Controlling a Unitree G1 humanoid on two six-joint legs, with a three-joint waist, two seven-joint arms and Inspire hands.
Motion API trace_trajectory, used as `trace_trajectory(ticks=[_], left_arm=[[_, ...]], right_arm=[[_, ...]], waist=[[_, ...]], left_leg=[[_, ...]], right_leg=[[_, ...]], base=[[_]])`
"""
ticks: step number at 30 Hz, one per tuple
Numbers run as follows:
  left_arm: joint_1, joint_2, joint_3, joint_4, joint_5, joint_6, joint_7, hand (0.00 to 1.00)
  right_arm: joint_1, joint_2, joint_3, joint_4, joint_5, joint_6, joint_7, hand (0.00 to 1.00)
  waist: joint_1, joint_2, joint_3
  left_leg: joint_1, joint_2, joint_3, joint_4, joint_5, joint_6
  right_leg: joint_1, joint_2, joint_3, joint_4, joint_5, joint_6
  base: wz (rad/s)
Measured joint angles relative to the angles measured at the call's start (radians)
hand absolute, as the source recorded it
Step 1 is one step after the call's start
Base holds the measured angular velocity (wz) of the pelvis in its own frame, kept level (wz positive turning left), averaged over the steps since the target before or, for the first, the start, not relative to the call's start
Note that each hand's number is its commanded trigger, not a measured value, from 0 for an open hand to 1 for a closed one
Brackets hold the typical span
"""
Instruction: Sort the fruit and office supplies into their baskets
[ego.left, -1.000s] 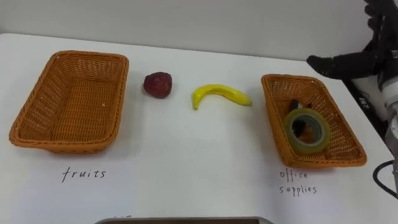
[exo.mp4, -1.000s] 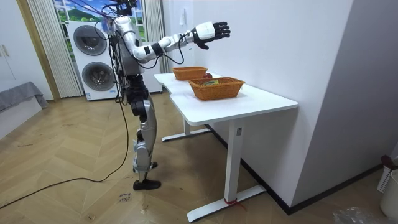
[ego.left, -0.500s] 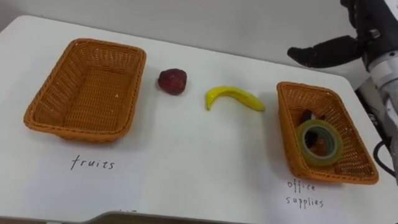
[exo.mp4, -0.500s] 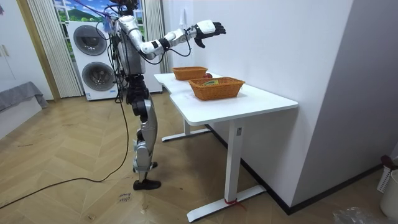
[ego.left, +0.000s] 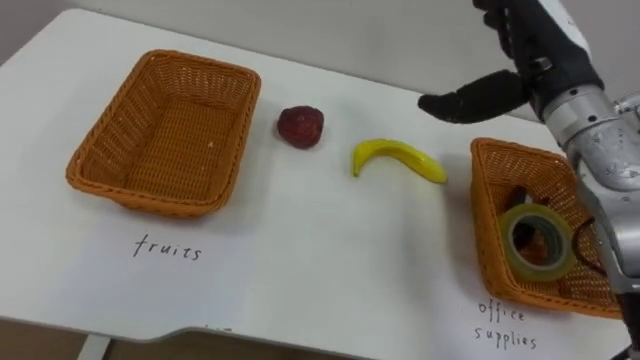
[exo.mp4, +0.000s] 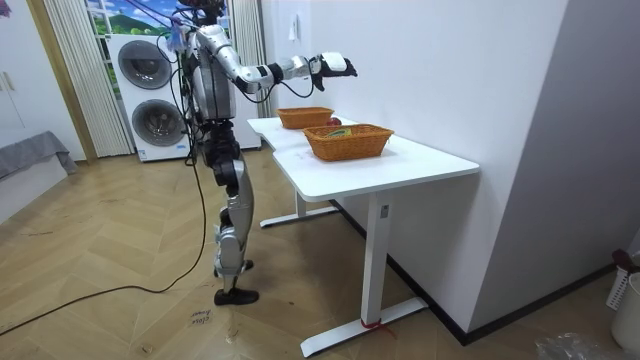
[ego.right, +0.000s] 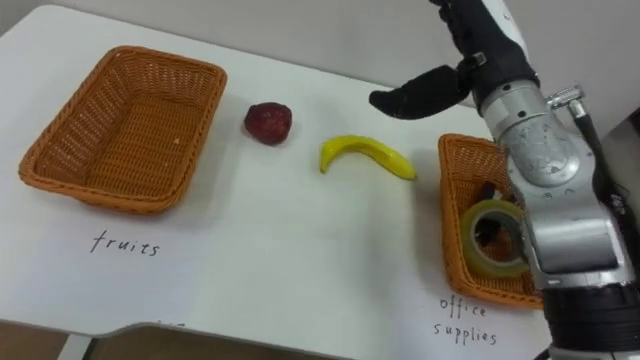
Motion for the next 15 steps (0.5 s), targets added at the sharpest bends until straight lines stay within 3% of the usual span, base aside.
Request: trace_trajectory(ticks=[7, 15], left_arm=[[0.003, 0.011, -0.032, 0.000, 0.001, 0.001, -0.001, 0.00], [-0.003, 0.011, -0.037, -0.005, 0.022, 0.000, -0.004, 0.00]], right_arm=[[-0.099, 0.000, 0.038, 0.151, 0.010, -0.002, -0.007, 0.00], [-0.117, -0.003, 0.083, 0.186, -0.024, -0.005, -0.001, 0.00]], waist=[[0.005, 0.009, 0.0074], [0.030, 0.009, 0.0067]], left_leg=[[-0.017, -0.002, -0.002, 0.009, 0.000, 0.001], [-0.044, -0.003, -0.026, 0.021, 0.000, 0.000]], right_leg=[[-0.007, 0.000, -0.006, -0.001, 0.002, 0.003], [-0.022, -0.001, -0.031, -0.003, 0.002, 0.003]], base=[[0.04], [0.09]])
